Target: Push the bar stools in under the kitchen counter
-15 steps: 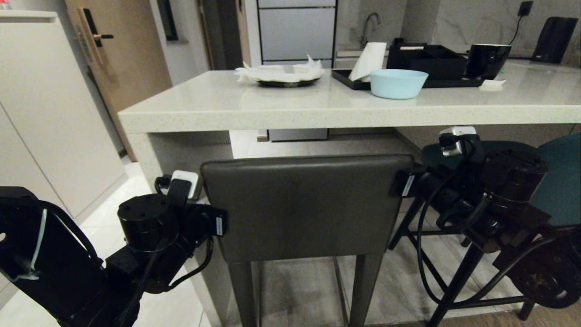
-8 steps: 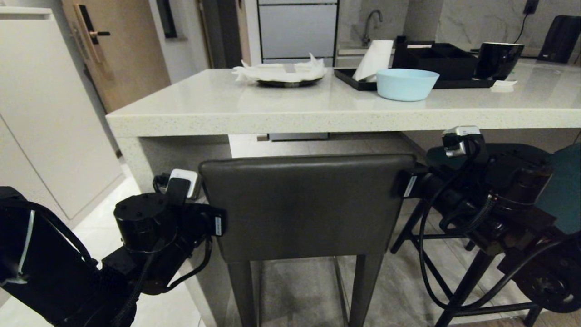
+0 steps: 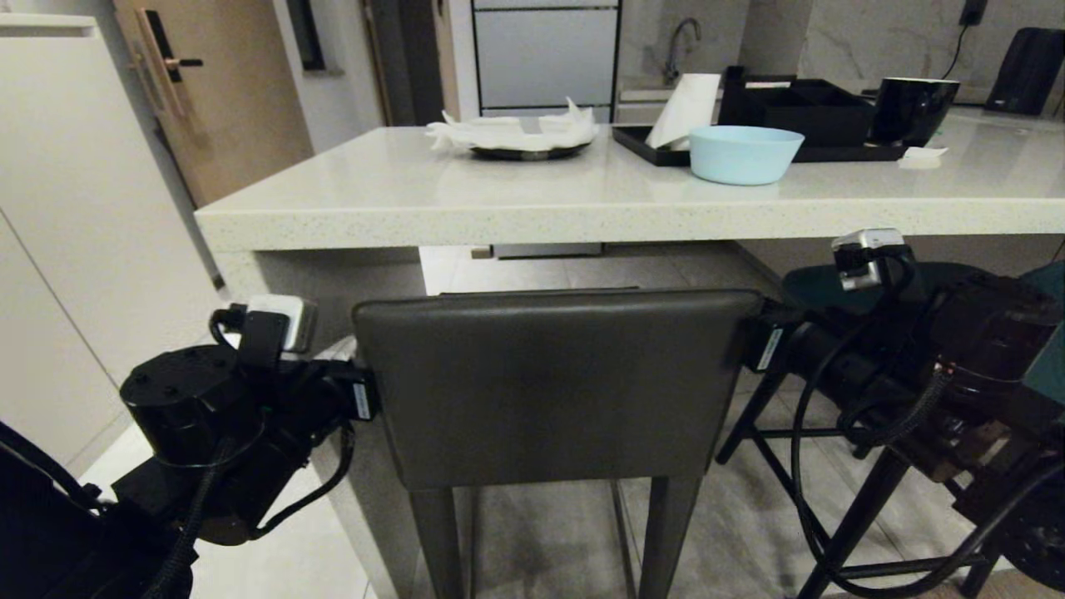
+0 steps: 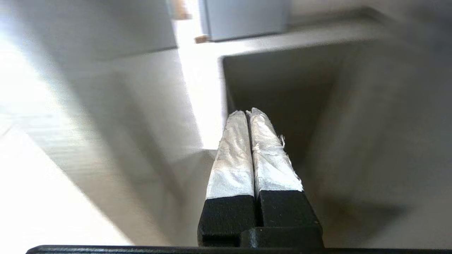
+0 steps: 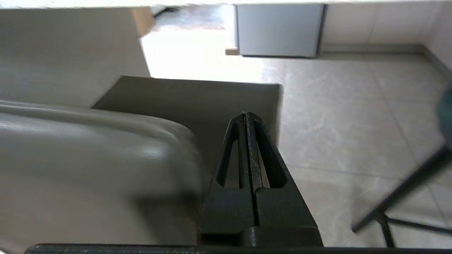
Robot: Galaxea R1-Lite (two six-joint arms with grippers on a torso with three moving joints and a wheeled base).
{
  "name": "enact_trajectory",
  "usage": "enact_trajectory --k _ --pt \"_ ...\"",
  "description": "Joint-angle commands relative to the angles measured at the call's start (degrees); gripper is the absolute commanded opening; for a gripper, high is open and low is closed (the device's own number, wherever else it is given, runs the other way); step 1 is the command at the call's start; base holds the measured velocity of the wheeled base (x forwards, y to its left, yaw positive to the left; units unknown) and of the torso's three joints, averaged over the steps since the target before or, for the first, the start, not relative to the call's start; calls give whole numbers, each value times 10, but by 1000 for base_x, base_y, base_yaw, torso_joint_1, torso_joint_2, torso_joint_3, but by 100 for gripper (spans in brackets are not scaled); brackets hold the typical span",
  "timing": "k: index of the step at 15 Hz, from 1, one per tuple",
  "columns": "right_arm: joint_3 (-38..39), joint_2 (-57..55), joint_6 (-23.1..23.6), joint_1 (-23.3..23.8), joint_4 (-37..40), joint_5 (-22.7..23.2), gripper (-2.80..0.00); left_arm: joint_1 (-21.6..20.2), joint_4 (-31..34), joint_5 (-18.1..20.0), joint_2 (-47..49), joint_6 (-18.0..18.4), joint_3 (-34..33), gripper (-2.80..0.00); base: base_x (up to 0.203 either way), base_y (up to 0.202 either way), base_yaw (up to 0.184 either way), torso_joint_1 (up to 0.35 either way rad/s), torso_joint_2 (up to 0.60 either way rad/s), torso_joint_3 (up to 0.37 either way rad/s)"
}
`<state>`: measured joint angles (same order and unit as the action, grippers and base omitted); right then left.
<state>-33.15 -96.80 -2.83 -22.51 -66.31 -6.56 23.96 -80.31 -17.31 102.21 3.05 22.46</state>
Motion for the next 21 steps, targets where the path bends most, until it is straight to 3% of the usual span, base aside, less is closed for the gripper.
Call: enact_trajectory --k 1,6,8,14,17,21 --pt "7 21 0 9 -6 -6 -280 -4 -2 -8 -14 0 -3 -280 0 0 0 0 0 0" --pt "33 73 -1 42 19 -2 -280 -8 -3 -3 -62 -4 -82 -280 0 0 0 0 0 0" --pt "47 108 2 45 32 -3 -280 -7 -3 -5 -93 -22 -108 -280 0 0 0 0 0 0" --pt "51 338 38 45 215 -19 -280 -35 24 -52 -277 -23 -161 -280 0 0 0 0 0 0" --pt "49 494 50 66 362 -32 -280 -63 149 -63 -449 -9 -153 -280 0 0 0 0 0 0" --pt "41 680 61 149 561 -35 -280 -168 334 -45 -644 0 -111 -280 0 0 0 0 0 0"
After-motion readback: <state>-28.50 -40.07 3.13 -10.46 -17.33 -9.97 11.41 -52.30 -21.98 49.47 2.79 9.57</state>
